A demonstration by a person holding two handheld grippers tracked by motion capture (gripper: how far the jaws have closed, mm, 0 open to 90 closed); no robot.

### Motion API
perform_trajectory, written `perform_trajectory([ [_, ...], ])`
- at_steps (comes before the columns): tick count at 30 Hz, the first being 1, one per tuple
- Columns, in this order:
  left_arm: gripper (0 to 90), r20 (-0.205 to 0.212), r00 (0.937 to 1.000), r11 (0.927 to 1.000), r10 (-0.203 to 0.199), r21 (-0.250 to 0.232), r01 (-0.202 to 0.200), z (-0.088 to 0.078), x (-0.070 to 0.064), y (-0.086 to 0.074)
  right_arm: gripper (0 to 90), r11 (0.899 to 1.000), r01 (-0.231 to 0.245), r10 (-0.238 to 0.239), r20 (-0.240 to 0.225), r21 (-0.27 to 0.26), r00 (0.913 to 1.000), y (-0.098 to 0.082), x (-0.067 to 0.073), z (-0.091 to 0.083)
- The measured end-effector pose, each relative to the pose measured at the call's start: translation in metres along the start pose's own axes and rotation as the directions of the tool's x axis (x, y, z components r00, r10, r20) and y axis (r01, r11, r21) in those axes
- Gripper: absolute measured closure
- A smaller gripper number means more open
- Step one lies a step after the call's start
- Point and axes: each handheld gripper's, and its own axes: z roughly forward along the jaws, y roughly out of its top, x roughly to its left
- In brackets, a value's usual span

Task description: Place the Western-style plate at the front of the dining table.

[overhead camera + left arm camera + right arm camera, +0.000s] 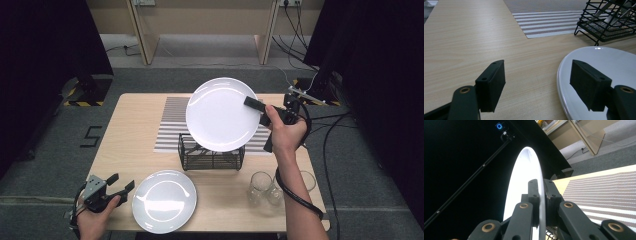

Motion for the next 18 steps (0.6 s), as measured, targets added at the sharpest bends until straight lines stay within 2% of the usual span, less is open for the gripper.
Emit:
perform_trajectory([
  [18,28.0,0.001,1.0,1.0,-0.003,-0.003,0.003,-0.0007,-0.0002,0.0001,85.7,1.0,-0.013,0.013,-0.005,0.001,0.9999,0.0032,0.0005,0.0073],
])
